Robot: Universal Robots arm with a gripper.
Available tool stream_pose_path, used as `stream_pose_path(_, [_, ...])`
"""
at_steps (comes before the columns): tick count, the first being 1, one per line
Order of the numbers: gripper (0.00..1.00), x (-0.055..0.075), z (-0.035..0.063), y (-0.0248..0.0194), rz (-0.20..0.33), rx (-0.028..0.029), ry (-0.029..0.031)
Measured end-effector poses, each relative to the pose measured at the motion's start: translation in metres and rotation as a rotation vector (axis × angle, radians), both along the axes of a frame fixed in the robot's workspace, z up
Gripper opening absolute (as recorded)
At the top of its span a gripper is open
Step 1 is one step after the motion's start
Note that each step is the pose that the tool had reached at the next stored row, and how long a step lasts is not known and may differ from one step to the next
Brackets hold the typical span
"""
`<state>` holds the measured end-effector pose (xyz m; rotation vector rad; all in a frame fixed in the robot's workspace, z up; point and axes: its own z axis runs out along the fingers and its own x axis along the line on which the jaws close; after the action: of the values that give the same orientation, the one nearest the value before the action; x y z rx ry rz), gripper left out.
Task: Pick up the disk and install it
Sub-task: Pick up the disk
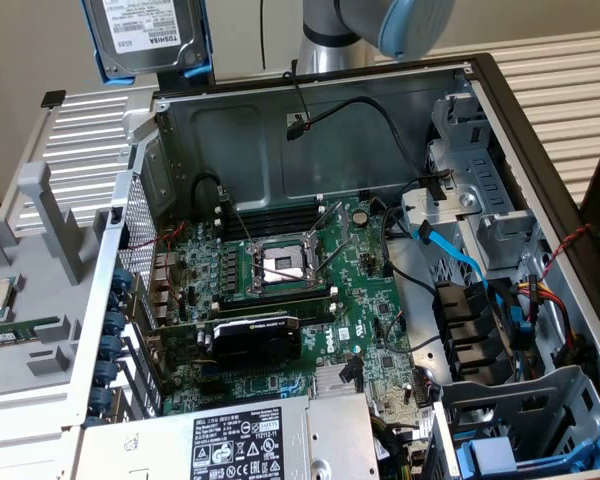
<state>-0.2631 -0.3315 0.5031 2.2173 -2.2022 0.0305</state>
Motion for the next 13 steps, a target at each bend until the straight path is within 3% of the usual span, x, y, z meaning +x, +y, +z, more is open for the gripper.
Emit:
stream_pose_path(7, [0.37, 0.009, 0.0000, -0.0212, 0.000, 0.0007, 0.0001])
stream_pose_path(13, [0.37, 0.026, 0.0000, -0.0314, 0.000, 0.0017, 0.0026])
